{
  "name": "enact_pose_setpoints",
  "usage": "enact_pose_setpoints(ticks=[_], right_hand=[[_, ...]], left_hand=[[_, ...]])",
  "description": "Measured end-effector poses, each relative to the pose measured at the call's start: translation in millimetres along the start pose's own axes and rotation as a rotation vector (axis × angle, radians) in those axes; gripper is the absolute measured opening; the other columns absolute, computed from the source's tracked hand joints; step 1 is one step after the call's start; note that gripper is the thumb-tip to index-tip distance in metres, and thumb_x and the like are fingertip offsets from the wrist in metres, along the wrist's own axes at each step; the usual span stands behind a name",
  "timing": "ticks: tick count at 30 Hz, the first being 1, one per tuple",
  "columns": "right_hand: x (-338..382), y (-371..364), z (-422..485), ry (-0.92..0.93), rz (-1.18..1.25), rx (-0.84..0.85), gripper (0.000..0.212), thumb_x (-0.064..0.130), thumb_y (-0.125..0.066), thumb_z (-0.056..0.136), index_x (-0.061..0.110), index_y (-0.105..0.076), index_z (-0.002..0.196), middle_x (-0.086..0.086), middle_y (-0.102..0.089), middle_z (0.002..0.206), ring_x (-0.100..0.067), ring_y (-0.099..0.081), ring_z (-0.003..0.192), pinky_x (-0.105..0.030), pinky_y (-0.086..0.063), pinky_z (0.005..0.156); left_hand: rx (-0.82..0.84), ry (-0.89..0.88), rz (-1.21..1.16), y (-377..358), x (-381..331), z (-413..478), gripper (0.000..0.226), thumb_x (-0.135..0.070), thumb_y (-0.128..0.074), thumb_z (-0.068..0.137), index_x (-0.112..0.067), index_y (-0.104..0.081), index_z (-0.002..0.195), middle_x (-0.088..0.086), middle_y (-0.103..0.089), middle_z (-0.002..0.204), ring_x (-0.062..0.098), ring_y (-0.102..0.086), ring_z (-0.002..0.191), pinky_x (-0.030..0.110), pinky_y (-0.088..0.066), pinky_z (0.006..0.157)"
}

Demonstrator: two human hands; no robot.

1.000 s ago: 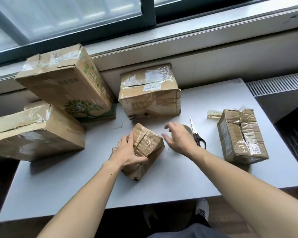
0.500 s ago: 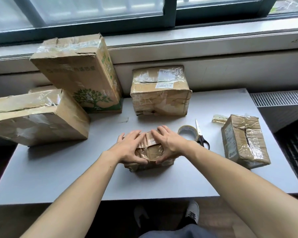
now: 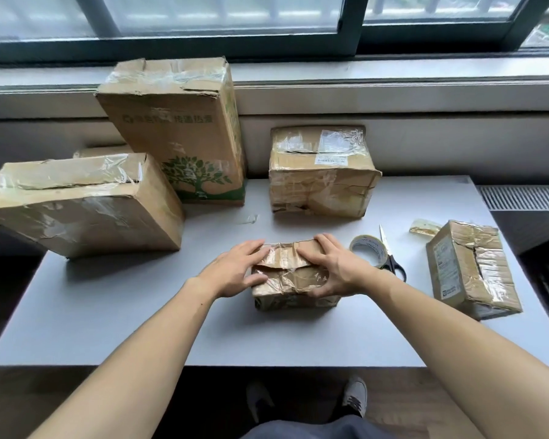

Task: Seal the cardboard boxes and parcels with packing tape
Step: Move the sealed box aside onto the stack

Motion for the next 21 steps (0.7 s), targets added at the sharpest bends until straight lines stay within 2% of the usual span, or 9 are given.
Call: enact_pose_setpoints(ticks=[2,4,8,11,13,15,17,21], right_hand=[[3,4,-1,-0.006,0.003,0.04,0.094,0.057,-0.08,0.073,0.039,-0.035,0.153,-0.018,-0.016,0.159,-0.025,-0.005,0.15,-0.03,-0.017,0.12],[6,7,-2,-0.022,0.0,0.068,0.089,0.053,-0.08,0.074,0.041,-0.038,0.152,-0.017,-0.014,0.161,-0.025,-0.003,0.151,-0.029,-0.016,0.12],[11,7,-1,-0.076,-0.018,0.091,0.089,0.05,-0.081,0.075,0.043,-0.036,0.152,-0.013,-0.005,0.165,-0.025,0.004,0.153,-0.031,-0.012,0.121],[11,5,-1,-0.132,-0.01,0.117,0.092,0.049,-0.081,0.075,0.044,-0.033,0.153,-0.011,0.003,0.167,-0.026,0.009,0.154,-0.034,-0.011,0.122],[13,4,-2,-0.156,-0.005,0.13,0.092,0.048,-0.081,0.075,0.044,-0.032,0.153,-0.01,0.006,0.168,-0.026,0.011,0.154,-0.035,-0.011,0.122],[16,4,-5,-0.168,-0.003,0.132,0.09,0.046,-0.08,0.077,0.041,-0.034,0.153,-0.011,0.008,0.168,-0.027,0.011,0.154,-0.036,-0.011,0.123],[17,3,-9,-0.168,0.0,0.119,0.087,0.045,-0.079,0.079,0.037,-0.035,0.154,-0.011,0.007,0.168,-0.028,0.009,0.154,-0.036,-0.01,0.123],[17,5,-14,-0.14,0.015,0.07,0.083,0.046,-0.078,0.081,0.033,-0.039,0.153,-0.01,-0.003,0.168,-0.028,0.003,0.155,-0.036,-0.012,0.122]], left_hand=[[-0.056,0.022,-0.025,3,7,-2,0.048,-0.03,-0.046,0.104,-0.031,-0.038,0.151,-0.01,-0.025,0.162,0.016,-0.028,0.147,0.035,-0.029,0.117],[-0.087,0.054,-0.042,5,11,-5,0.044,-0.023,-0.041,0.105,-0.036,-0.045,0.147,-0.017,-0.03,0.159,0.015,-0.037,0.142,0.036,-0.038,0.111],[-0.085,0.024,-0.102,14,8,-9,0.042,-0.02,-0.044,0.098,-0.037,-0.061,0.133,-0.017,-0.038,0.155,0.014,-0.043,0.137,0.036,-0.039,0.11],[-0.123,-0.002,-0.187,21,0,-5,0.026,-0.03,-0.053,0.096,-0.029,-0.076,0.106,-0.013,-0.049,0.148,0.012,-0.049,0.131,0.032,-0.04,0.109],[-0.157,0.052,-0.26,16,0,1,0.02,-0.035,-0.061,0.095,-0.023,-0.076,0.09,-0.01,-0.052,0.143,0.014,-0.052,0.127,0.03,-0.04,0.105],[-0.164,0.109,-0.292,7,0,8,0.009,-0.026,-0.068,0.09,-0.023,-0.067,0.081,-0.005,-0.053,0.133,0.019,-0.052,0.123,0.032,-0.041,0.103],[-0.129,0.113,-0.277,2,-3,14,0.015,-0.019,-0.068,0.088,-0.026,-0.06,0.077,-0.004,-0.052,0.119,0.02,-0.053,0.114,0.034,-0.043,0.098],[-0.033,0.136,-0.257,10,-7,24,0.022,-0.015,-0.065,0.086,-0.031,-0.057,0.075,-0.003,-0.052,0.111,0.019,-0.053,0.109,0.034,-0.044,0.096]])
Point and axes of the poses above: each hand's wrist, its own z-axis towards the middle knuckle, its own y-axis out of the back of the hand, x = y × z, the point moved 5 cm from there along z, towards the middle knuckle
